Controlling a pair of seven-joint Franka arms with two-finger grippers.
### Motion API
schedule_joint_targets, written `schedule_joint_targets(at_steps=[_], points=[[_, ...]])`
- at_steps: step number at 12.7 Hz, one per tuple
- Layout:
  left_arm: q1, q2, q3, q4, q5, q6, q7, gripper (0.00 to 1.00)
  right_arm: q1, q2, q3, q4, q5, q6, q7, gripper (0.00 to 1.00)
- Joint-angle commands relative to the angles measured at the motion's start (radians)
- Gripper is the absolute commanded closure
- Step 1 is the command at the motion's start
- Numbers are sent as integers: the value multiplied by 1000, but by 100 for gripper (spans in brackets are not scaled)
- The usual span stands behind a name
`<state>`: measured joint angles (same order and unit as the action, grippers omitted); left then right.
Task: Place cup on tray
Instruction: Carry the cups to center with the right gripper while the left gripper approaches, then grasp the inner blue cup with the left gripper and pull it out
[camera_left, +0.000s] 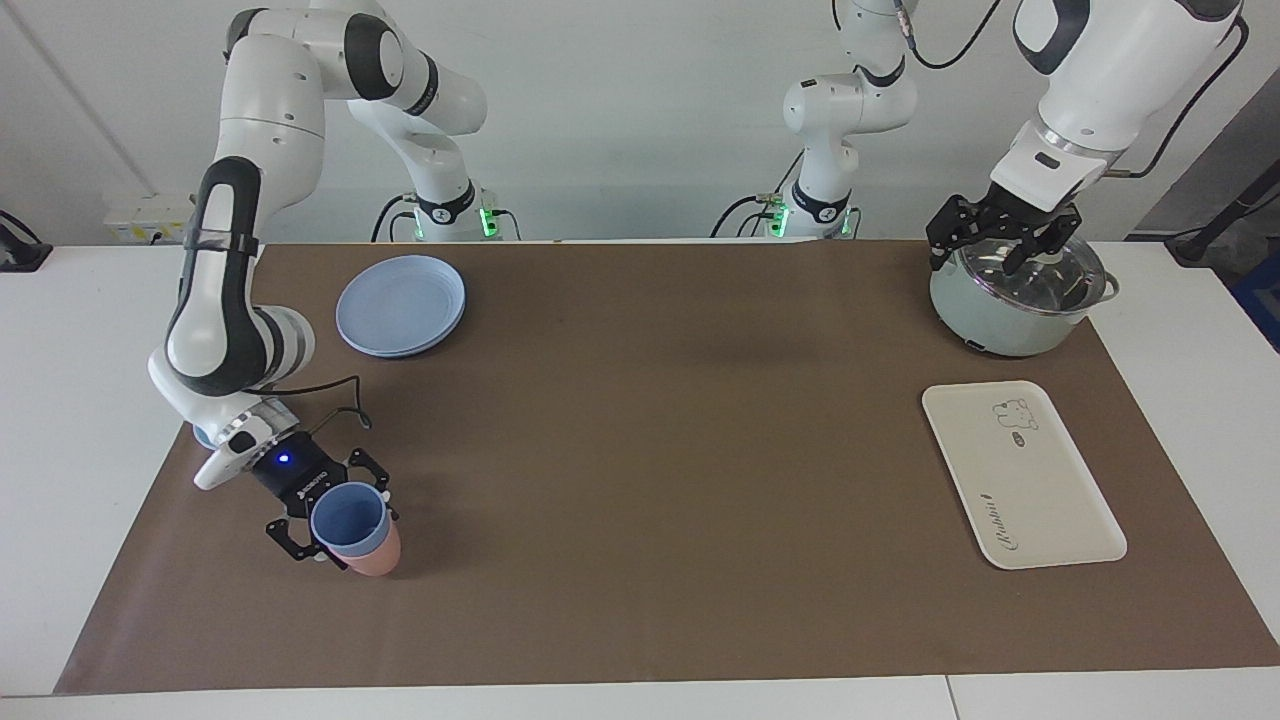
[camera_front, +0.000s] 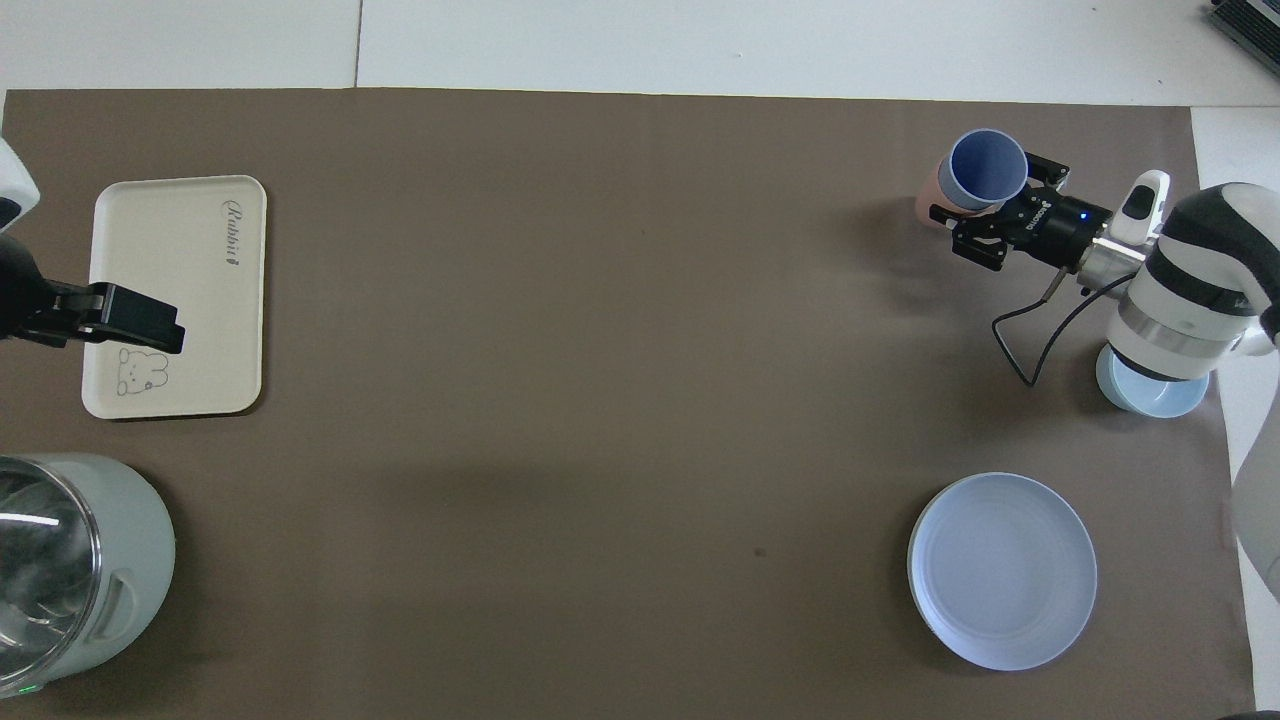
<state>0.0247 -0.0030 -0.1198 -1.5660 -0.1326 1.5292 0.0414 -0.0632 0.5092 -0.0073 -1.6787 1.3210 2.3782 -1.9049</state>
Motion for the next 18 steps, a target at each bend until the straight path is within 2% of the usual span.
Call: schedule_joint_targets(at_steps=[1, 3, 4, 5, 7, 9, 13, 15, 16, 18], points=[[-29, -17, 8, -39, -109, 75, -60, 0, 75, -130, -3, -18, -325, 47, 340, 100], [-78, 9, 9, -39, -182, 142, -135, 0, 117, -210, 7, -18, -571, 32, 591, 100], [-115, 30, 9, -34, -226, 190, -184, 0, 164, -239, 6, -18, -627, 18, 666, 100], [-135, 52, 9, -26, -278, 237, -227, 0, 218, -259, 0, -18, -672, 0, 746, 100], [-193, 107, 9, -13, -407, 365, -303, 0, 308, -287, 1, -12, -880, -17, 933, 100], [-261, 187, 9, 27, -468, 489, -411, 0, 383, -296, 7, -7, -1030, -45, 1056, 100], [-367, 280, 5, 72, -499, 714, -523, 1, 473, -310, 7, -12, -1133, -82, 1099, 100], [-385, 285, 5, 70, -502, 752, -522, 6, 485, -313, 9, -12, -1198, -82, 1155, 100], [-400, 287, 5, 69, -501, 753, -522, 11, 485, -313, 9, -12, -1200, -82, 1156, 100], [-417, 287, 5, 54, -492, 750, -514, 14, 485, -313, 7, -12, -1200, -82, 1155, 100]])
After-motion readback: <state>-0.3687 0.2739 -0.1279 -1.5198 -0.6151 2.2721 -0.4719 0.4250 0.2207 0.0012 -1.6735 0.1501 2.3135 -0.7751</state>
